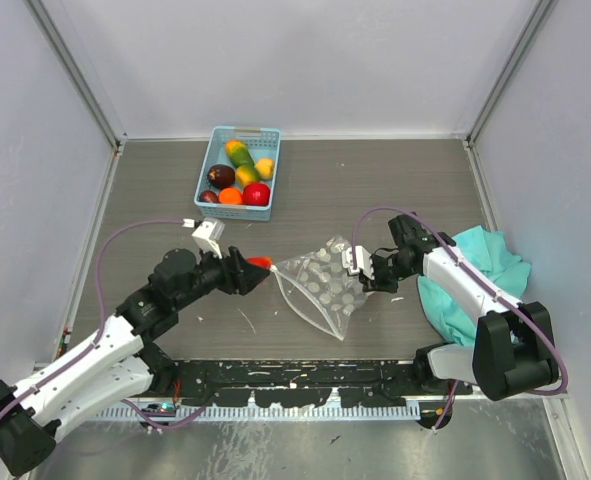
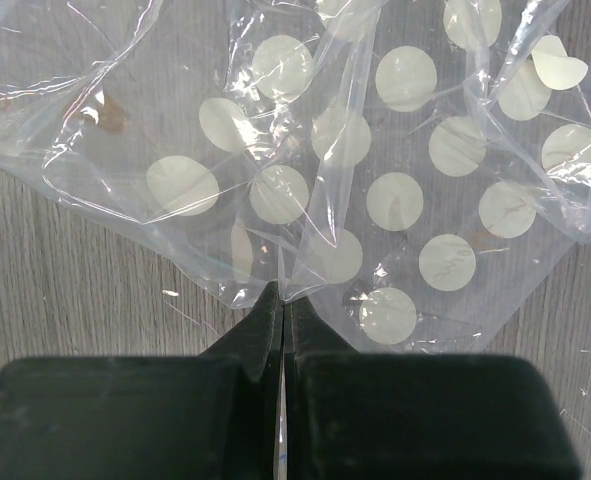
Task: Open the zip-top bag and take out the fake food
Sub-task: Place the fake fruit in the bin.
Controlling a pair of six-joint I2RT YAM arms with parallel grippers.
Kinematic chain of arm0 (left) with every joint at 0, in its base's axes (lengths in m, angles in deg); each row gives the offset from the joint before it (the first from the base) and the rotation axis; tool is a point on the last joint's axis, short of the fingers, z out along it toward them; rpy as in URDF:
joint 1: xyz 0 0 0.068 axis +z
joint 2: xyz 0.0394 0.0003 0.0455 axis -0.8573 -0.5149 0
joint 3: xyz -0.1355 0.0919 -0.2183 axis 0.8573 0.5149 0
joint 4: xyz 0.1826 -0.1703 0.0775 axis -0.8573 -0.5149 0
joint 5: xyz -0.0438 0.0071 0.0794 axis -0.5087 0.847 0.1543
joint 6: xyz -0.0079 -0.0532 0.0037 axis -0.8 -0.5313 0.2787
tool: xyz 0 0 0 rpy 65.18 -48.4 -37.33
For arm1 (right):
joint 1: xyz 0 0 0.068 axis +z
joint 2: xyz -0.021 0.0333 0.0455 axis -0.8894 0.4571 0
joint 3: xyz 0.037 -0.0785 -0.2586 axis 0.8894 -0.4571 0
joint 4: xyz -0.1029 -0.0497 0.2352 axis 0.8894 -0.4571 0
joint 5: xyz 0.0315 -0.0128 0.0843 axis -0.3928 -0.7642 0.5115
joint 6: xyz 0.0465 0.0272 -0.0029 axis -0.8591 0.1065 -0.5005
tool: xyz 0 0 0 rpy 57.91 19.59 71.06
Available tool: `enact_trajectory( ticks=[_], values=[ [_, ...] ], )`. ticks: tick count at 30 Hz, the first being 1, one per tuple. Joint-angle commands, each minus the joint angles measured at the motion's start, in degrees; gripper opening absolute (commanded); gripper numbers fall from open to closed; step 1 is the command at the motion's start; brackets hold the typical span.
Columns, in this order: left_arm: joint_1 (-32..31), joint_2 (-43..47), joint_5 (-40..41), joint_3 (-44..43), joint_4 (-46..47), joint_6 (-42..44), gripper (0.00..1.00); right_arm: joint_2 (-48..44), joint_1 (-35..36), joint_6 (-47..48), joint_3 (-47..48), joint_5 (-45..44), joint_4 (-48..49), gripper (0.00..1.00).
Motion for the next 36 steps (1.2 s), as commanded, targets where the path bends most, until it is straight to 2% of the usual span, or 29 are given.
enact_trajectory(
  ticks=[1,12,17,21,25,36],
  values=[
    [3.32,-1.21,-4.47,-3.78,1.80,1.66,0.40,-1.37,-0.38,-0.43,0.55,0.54,0.93,0.04],
    [15.79,-7.19,-13.12,-7.32,8.18,0.19,0.40,-0.95,-0.55,-0.60,0.51,0.45,1.20,0.04],
    [21.91,-12.20,-14.16,-10.46,12.05,-1.19,0.40,-0.86,-0.57,-0.53,0.51,0.36,1.28,0.05],
    [25.77,-18.39,-9.05,-14.27,12.63,-0.91,0.40,-0.86,-0.65,-0.60,0.51,0.41,1.28,0.05],
    [26.79,-25.92,-3.56,-18.82,14.14,1.52,0.41,-1.01,-0.65,-0.69,0.42,0.58,1.20,0.06],
    [26.98,-49.89,4.80,-39.74,1.78,6.78,0.37,-0.96,-0.82,-0.44,0.35,1.06,1.15,0.06]
  ],
)
